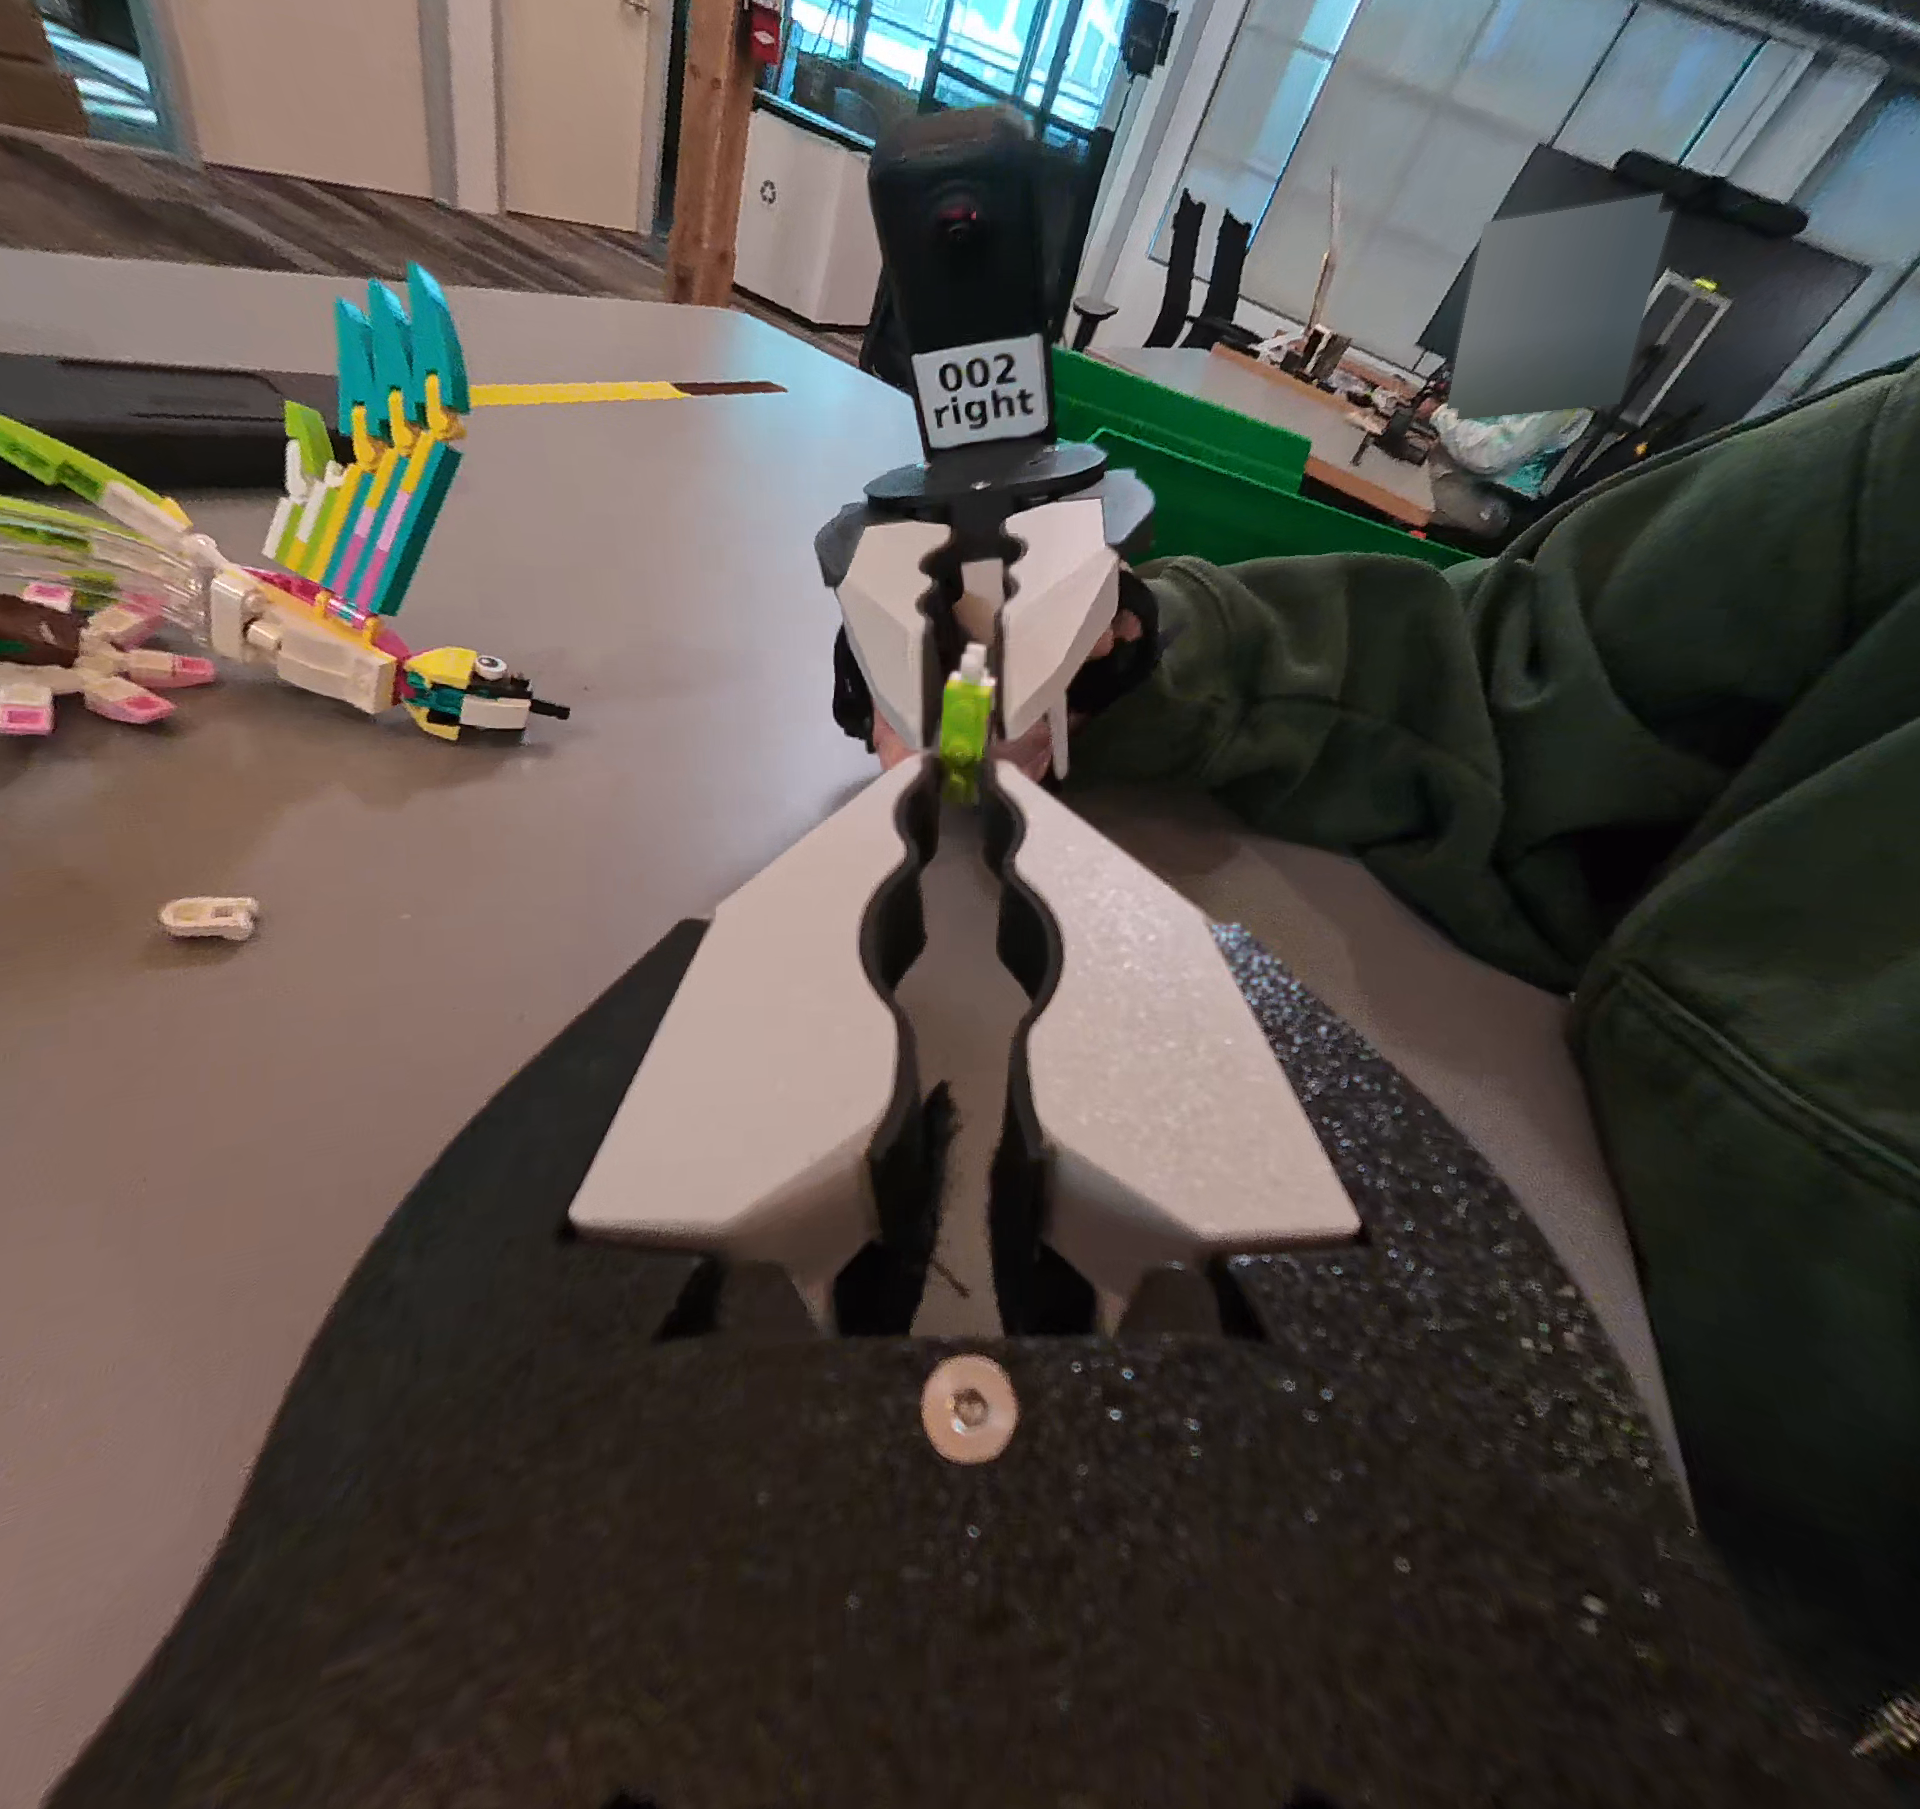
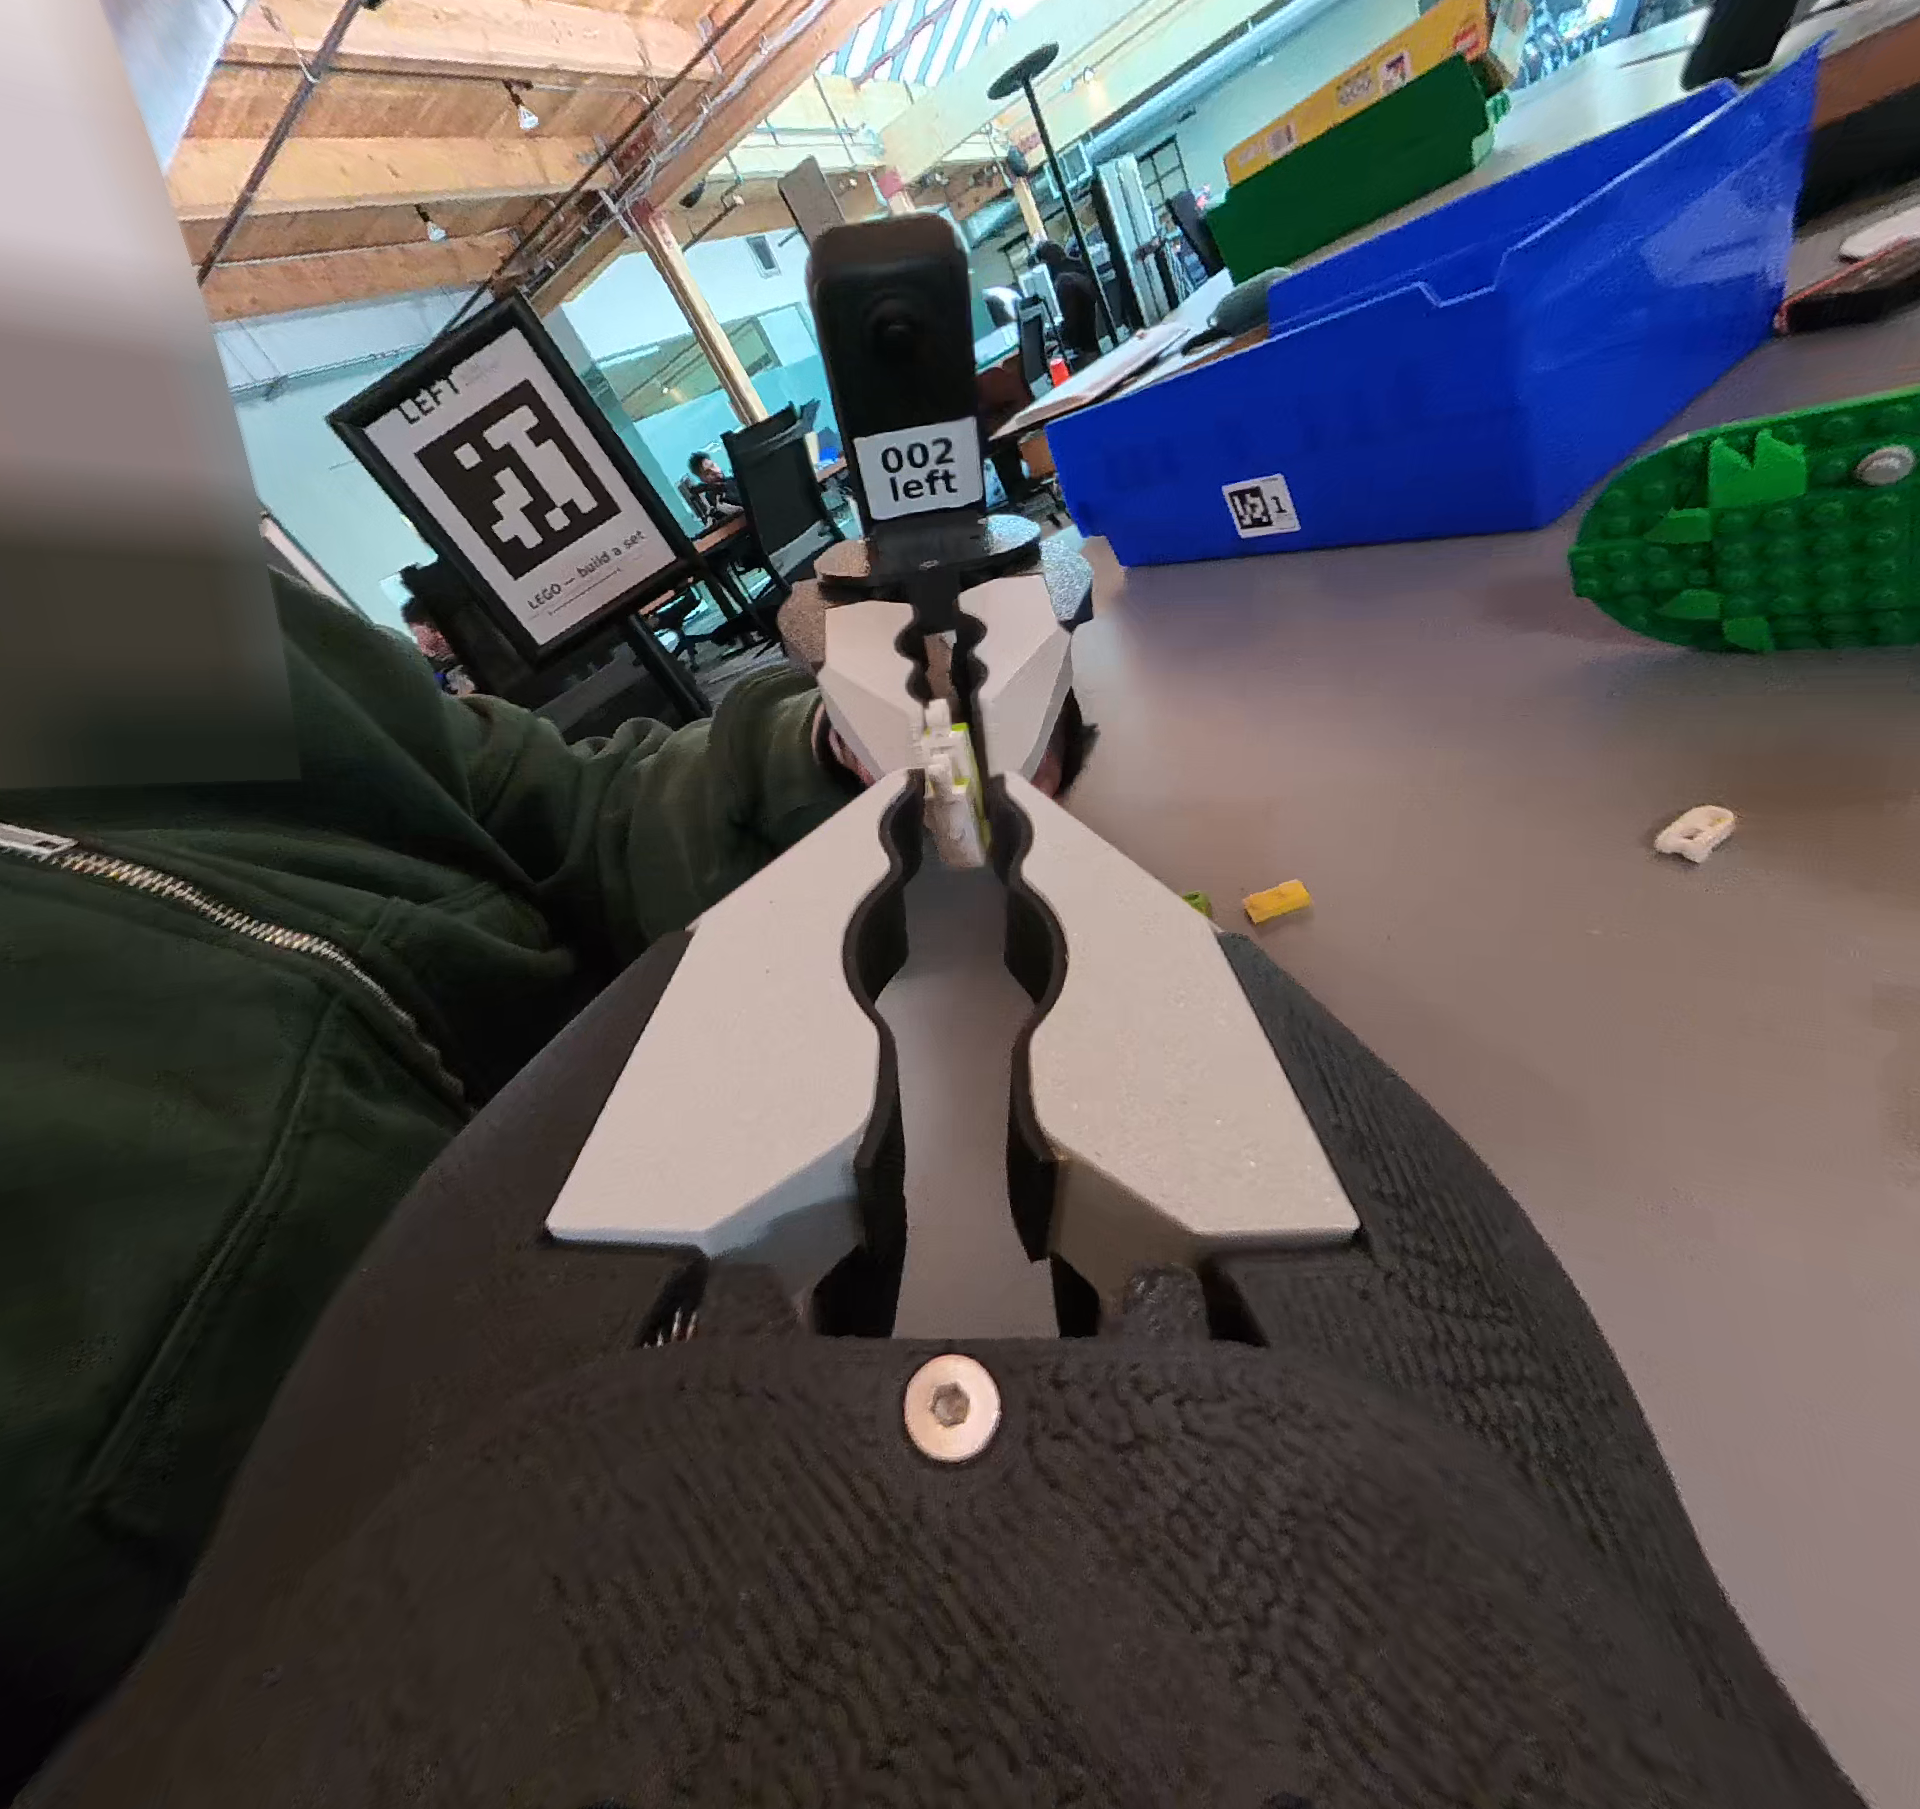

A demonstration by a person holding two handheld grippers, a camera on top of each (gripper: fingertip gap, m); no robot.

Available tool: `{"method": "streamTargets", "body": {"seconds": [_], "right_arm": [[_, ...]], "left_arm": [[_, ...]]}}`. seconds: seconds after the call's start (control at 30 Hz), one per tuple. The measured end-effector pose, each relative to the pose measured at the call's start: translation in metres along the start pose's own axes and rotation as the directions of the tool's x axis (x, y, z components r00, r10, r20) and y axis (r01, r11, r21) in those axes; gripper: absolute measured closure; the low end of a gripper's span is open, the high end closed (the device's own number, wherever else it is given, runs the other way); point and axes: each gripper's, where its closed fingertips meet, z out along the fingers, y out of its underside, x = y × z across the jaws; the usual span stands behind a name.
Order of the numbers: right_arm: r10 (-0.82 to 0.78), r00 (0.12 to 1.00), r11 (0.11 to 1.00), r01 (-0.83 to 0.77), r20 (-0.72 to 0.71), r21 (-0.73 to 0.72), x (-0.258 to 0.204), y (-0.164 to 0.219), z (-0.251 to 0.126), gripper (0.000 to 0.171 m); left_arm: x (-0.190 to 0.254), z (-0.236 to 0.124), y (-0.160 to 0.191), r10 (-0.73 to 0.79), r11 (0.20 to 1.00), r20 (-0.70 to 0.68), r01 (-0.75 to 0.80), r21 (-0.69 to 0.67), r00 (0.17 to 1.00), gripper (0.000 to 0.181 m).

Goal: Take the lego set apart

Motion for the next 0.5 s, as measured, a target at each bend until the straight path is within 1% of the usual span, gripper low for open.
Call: {"method": "streamTargets", "body": {"seconds": [0.17, 0.23, 0.3, 0.37, 0.4, 0.47, 0.5], "right_arm": [[-0.010, 1.000, 1.000, 0.010, -0.004, -0.014, 0.000, 0.001, 0.000, 0.165], [-0.082, 0.996, 0.995, 0.081, -0.021, -0.057, -0.002, 0.003, 0.000, 0.166], [-0.162, 0.986, 0.982, 0.158, -0.034, -0.098, -0.005, 0.004, -0.001, 0.166], [-0.180, 0.983, 0.977, 0.174, -0.038, -0.120, -0.004, 0.008, -0.005, 0.166], [-0.189, 0.979, 0.976, 0.180, -0.070, -0.119, 0.002, 0.005, -0.013, 0.166], [-0.162, 0.979, 0.987, 0.160, -0.126, -0.031, 0.011, -0.015, -0.039, 0.166], [-0.154, 0.978, 0.988, 0.154, -0.139, -0.011, 0.014, -0.020, -0.045, 0.166]], "left_arm": [[0.000, -0.001, 0.001, -0.003, 1.000, 0.001, 0.003, -0.009, 1.000, 0.176], [0.003, -0.001, 0.002, 0.030, 0.999, 0.011, -0.030, -0.023, 0.999, 0.176], [0.005, -0.001, 0.002, 0.031, 0.999, 0.001, -0.031, -0.017, 1.000, 0.177], [0.004, -0.002, 0.004, 0.045, 0.998, 0.010, -0.044, -0.035, 0.999, 0.177], [-0.003, -0.013, -0.002, 0.060, 0.998, 0.054, -0.060, -0.003, 0.997, 0.177], [-0.023, -0.049, -0.023, -0.023, 0.990, 0.120, 0.006, 0.142, 0.992, 0.177], [-0.031, -0.058, -0.023, -0.050, 0.987, 0.145, 0.027, 0.159, 0.988, 0.177]]}}
